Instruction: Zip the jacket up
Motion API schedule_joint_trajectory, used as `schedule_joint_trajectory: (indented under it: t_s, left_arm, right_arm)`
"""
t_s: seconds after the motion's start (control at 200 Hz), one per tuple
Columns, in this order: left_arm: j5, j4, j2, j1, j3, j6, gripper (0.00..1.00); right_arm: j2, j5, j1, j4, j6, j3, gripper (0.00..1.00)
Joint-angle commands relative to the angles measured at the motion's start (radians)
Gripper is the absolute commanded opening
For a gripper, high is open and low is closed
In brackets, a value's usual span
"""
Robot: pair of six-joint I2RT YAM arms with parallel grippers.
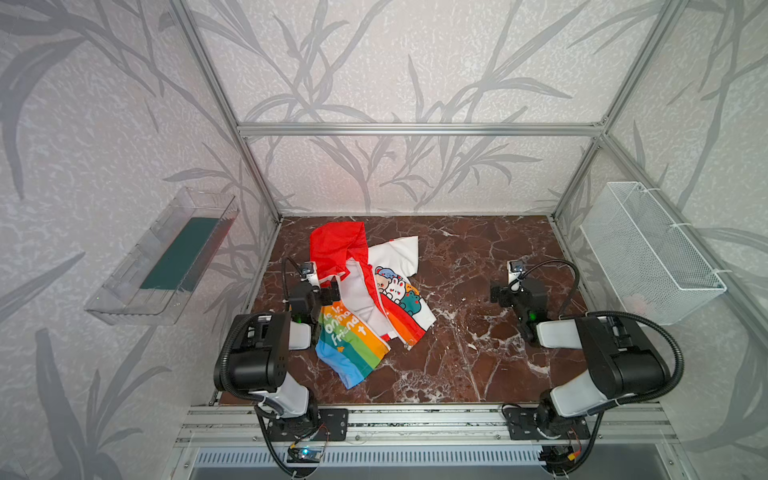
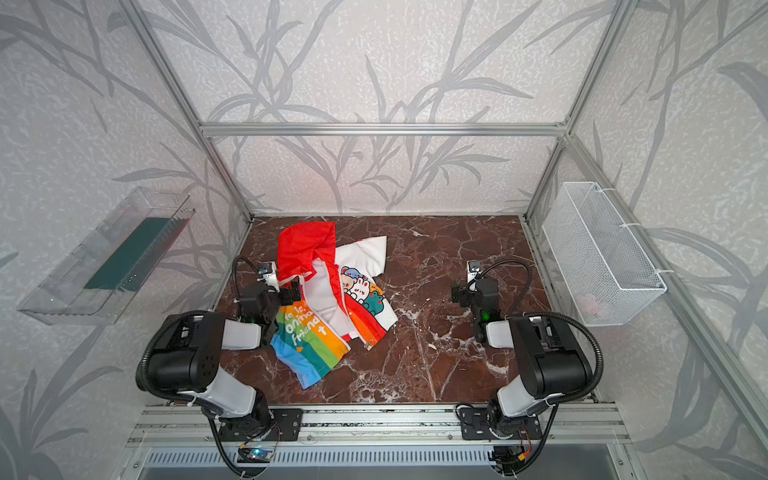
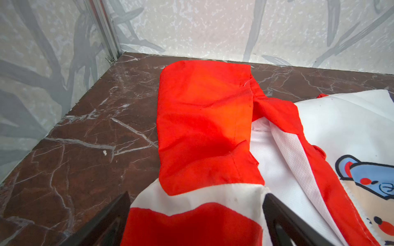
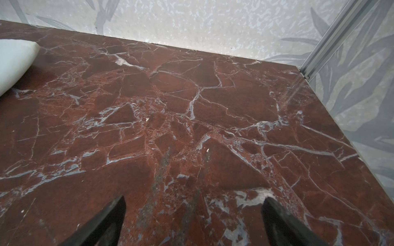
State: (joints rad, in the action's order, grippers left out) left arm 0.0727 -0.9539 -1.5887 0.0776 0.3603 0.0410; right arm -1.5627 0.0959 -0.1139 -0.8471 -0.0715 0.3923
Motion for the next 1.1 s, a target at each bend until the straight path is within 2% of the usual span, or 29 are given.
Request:
schedule_joint_trajectory:
  t_s: [0.0,0.425,0.52,0.58,0.66,0.715,0.785,0.845,0.915,0.98,1.095]
  left_arm:
    - [0.004,-0.009,0.022,-0.001,0.008,-0.009,0.99]
    - [-0.001,-0.005,0.021,-0.001,0.010,-0.008,0.99]
    - [-0.040,-0.033,0.026,-0.001,-0.004,0.008,0.99]
    - [-0.040,-0.003,0.077,-0.001,-0.011,0.006,0.99]
    - [-0.025,0.178,0.222,-0.001,0.018,-0.004,0.99]
    - [-0.062,0.301,0.323,-0.003,0.050,0.012,0.99]
    - [-0.106,0.486,0.442,-0.005,0.110,0.046,0.99]
    - [-0.097,0.669,0.509,-0.009,0.175,0.075,0.99]
    - [-0.071,0.894,0.546,-0.019,0.260,0.106,0.99]
    - [-0.047,1.049,0.557,-0.029,0.309,0.215,0.98]
    - [0.051,1.177,0.556,-0.037,0.314,0.331,0.98]
  right_arm:
    - [0.017,-0.013,0.004,-0.010,0.009,0.010,0.99]
    - [0.016,-0.013,0.003,-0.010,0.010,0.010,0.99]
    - [0.016,-0.014,0.003,-0.010,0.009,0.010,0.99]
    - [0.017,-0.015,0.003,-0.010,0.008,0.009,0.99]
    - [0.030,-0.049,0.002,-0.039,-0.017,0.011,1.00]
    - [0.102,-0.029,-0.006,0.087,-0.009,0.045,0.99]
    - [0.203,0.028,-0.009,0.397,0.068,0.136,0.99]
    - [0.266,-0.009,-0.015,0.591,0.102,0.204,0.99]
    - [0.315,-0.020,-0.059,0.802,0.129,0.282,0.99]
    - [0.327,-0.060,-0.111,0.962,0.162,0.355,0.99]
    - [0.290,-0.133,-0.251,1.171,0.246,0.470,0.99]
